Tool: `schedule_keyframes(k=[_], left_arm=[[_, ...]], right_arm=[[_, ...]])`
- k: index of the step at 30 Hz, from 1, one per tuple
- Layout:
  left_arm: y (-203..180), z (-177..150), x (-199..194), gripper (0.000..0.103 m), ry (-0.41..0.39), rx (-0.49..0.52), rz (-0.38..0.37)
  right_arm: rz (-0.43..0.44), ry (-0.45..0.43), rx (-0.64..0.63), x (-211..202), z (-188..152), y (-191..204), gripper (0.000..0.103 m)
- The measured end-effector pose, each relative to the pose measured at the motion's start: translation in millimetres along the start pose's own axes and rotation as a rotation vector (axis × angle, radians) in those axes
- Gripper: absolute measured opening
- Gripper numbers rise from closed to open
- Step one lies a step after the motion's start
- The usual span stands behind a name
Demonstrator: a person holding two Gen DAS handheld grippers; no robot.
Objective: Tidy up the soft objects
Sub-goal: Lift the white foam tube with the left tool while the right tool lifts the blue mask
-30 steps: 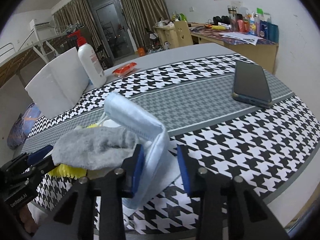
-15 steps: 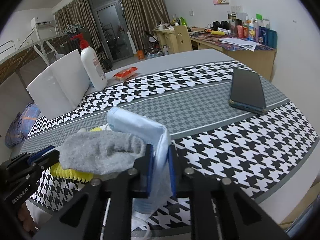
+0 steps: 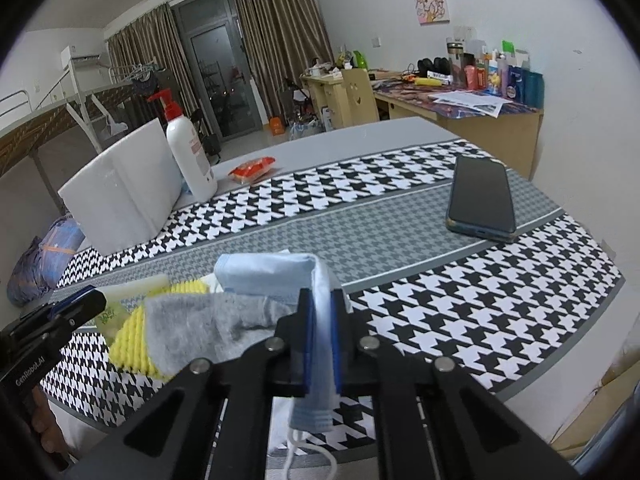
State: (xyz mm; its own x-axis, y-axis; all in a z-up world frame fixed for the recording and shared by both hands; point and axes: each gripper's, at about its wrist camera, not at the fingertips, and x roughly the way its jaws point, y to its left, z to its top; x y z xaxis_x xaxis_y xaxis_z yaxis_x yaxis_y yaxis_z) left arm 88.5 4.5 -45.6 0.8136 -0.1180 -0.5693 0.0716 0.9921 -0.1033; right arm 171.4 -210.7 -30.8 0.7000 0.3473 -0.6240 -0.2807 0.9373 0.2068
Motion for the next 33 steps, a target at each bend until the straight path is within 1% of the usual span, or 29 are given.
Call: schedule_keyframes(k=[7, 9, 12, 15, 16, 17, 19, 21, 22, 23, 24, 26, 31, 33], left_arm=[[3, 2, -12, 0.019, -0.025, -0.004, -0.036], [3, 0, -12, 0.019, -0.013, -0.008, -0.048], [3, -10, -10, 0.02, 0.011, 0.009, -0.038], [3, -19, -4, 0.022, 0.053, 0.018, -0.029], [2, -21, -2, 0.023, 0.065, 0.022, -0.028], [2, -22, 0, 0.027, 0.073, 0.026, -0.027], [2, -25, 4, 0.032, 0.098, 0.037, -0.013], [3, -27, 6, 0.033, 0.117, 0.046, -0.003], [2, -28, 8, 0.037, 0.133, 0.056, 0.002], [2, -28, 10, 0.045, 0.14, 0.065, 0.005], [3, -28, 11, 0.047, 0.142, 0.069, 0.007], [2, -28, 15, 0.047, 0.152, 0.082, 0.009], [7, -26, 27, 0.047, 0.185, 0.07, 0.003], [9, -25, 31, 0.041, 0.191, 0.069, 0.004]], right_arm=[[0.002, -0.037, -0.013, -11, 4, 6, 0.01], [0.003, -0.038, -0.017, -12, 5, 7, 0.011], [0.002, -0.036, -0.019, -12, 3, 8, 0.011], [0.004, -0.034, -0.02, -11, 2, 9, 0.011], [0.005, -0.034, -0.022, -11, 2, 10, 0.011], [0.008, -0.034, -0.025, -11, 2, 11, 0.011], [0.012, -0.037, -0.032, -11, 1, 15, 0.011], [0.018, -0.039, -0.036, -11, 1, 17, 0.011], [0.021, -0.04, -0.039, -12, 1, 18, 0.011], [0.021, -0.041, -0.041, -12, 0, 18, 0.011], [0.023, -0.043, -0.042, -12, 0, 19, 0.011], [0.027, -0.044, -0.043, -13, -1, 20, 0.011], [0.023, -0.051, -0.047, -16, 0, 21, 0.011], [0.022, -0.052, -0.046, -16, 0, 20, 0.011]])
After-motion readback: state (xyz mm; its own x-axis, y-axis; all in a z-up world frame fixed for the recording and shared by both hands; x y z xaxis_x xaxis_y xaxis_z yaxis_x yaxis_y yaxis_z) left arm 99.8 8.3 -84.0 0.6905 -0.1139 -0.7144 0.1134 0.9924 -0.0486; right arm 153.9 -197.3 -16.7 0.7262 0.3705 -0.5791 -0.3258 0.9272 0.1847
